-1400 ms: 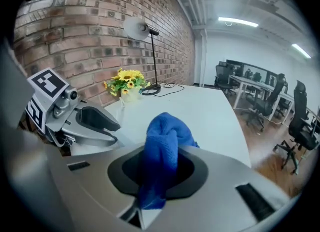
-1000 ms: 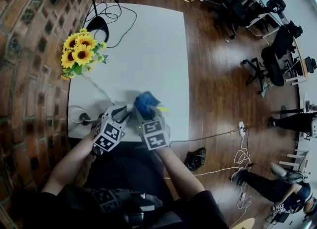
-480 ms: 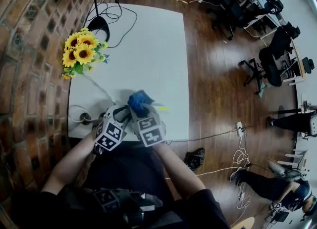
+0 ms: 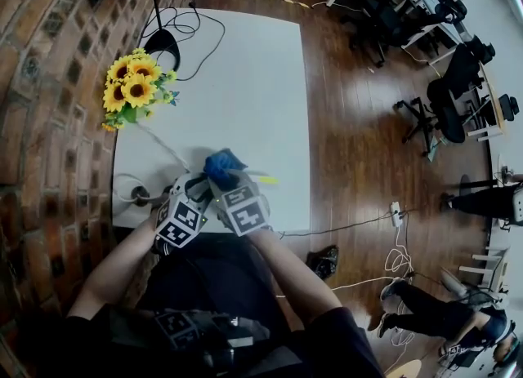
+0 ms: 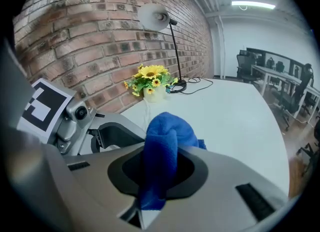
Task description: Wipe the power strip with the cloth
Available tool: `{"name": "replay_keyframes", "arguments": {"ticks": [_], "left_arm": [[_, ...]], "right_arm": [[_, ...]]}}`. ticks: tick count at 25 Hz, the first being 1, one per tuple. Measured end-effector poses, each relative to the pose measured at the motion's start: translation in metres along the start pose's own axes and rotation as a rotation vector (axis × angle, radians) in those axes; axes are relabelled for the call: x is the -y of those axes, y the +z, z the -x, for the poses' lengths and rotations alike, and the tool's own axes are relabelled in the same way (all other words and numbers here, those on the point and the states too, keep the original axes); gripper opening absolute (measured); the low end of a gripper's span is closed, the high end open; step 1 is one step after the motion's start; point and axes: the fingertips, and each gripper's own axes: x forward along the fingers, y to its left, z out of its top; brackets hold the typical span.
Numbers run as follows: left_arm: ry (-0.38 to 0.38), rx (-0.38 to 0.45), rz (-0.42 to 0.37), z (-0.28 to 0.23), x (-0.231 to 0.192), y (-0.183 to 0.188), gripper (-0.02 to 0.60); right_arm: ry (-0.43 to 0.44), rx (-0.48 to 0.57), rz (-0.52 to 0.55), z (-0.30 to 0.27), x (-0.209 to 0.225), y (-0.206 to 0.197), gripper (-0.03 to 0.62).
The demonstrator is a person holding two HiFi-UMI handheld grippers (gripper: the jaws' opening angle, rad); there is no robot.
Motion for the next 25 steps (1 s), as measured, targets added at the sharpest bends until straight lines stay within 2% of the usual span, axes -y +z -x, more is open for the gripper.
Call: {"name": "replay_keyframes", "arguments": {"ticks": [5,10,14,18,22,25], "left_arm": [[0.010,-0.006,-0.007,0.0002,0.0000,-0.0013,0.135],[0.011,-0.017,-0.013,0.0004,0.0003,-0.0005,0.135],[0.015,-0.019,-0.011,0.0002,0.0000,-0.0010,0.135],[0.013,-0.020,-0.016,0.0005,-0.0008,-0.0015,0.135],[-0.052,-0.032,0.006,0.0029,0.0002,-0.0015,0.130],[-0.057,-0.034,-0.045,0.0044,-0.0002,-0.0032,0.125]], "right_arm": [[0.041,-0.020,-0.012,-0.0034,-0.0052,0.0004,0.046],[0.127,-0.012,-0.092,-0.0042,-0.0063,0.0042,0.044],[0.169,-0.022,-0.113,-0.0054,-0.0092,0.0057,0.043],[0.174,-0.028,-0.118,-0.0052,-0.0086,0.0054,0.043],[0.153,-0.009,-0.092,-0.0026,-0.0077,0.0044,0.044],[0.141,-0.007,-0.090,-0.0048,-0.0078,-0.0013,0.044]]}}
